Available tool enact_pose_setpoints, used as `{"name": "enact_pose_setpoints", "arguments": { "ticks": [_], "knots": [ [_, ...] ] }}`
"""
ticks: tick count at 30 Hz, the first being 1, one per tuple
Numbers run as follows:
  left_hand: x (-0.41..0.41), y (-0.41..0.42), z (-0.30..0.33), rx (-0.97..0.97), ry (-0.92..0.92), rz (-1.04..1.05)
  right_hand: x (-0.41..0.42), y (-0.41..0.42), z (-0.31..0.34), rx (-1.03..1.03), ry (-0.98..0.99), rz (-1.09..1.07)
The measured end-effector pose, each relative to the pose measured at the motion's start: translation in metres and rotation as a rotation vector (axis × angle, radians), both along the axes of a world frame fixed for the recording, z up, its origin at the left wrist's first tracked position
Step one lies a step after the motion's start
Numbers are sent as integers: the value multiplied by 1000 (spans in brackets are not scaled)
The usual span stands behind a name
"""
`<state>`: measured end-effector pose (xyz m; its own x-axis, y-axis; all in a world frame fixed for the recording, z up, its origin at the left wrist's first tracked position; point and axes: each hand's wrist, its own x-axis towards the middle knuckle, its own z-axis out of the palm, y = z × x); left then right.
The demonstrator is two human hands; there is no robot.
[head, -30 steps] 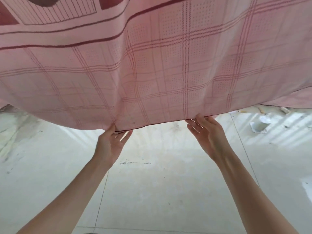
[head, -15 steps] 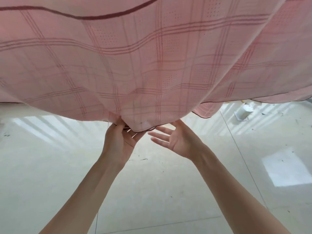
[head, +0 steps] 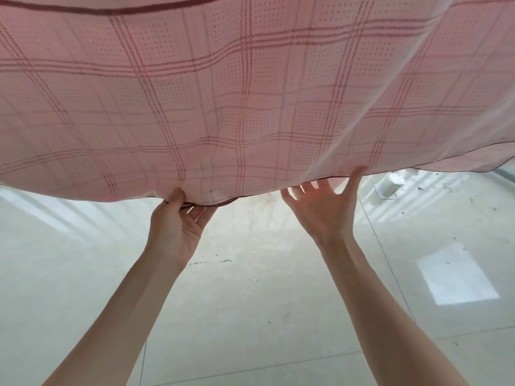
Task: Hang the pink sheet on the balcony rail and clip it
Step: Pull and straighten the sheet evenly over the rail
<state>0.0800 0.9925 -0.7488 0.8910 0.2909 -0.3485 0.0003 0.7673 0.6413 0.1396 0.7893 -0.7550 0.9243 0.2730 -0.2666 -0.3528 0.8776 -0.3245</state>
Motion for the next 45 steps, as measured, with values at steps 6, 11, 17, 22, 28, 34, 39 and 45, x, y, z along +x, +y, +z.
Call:
{"name": "enact_pose_setpoints", "arguments": {
  "ticks": [6, 11, 17, 22, 28, 34, 39, 45],
  "knots": [
    [-7, 0, 6, 68, 20, -2, 19, 15, 8, -249, -8, 108],
    [-12, -3, 5, 140, 54, -37, 23, 31, 1, -290, -48, 343],
    [-10, -4, 9, 74, 47, -34, 18, 28, -10, -315, -21, 440],
    [-6, -9, 6, 42, 62, -43, 22, 34, 4, -139, -73, 115],
    [2, -8, 5, 57, 69, -31, 26, 18, 16, -167, -115, -147],
    [4, 0, -11, 160, 110, 31, 17, -16, -3, -297, -27, -283],
    [8, -3, -14, 189, 101, 27, 19, -35, -14, -237, -54, -320],
    [16, -1, -20, 287, 118, 35, 29, -30, -31, -62, 22, -365]
  ]
}}
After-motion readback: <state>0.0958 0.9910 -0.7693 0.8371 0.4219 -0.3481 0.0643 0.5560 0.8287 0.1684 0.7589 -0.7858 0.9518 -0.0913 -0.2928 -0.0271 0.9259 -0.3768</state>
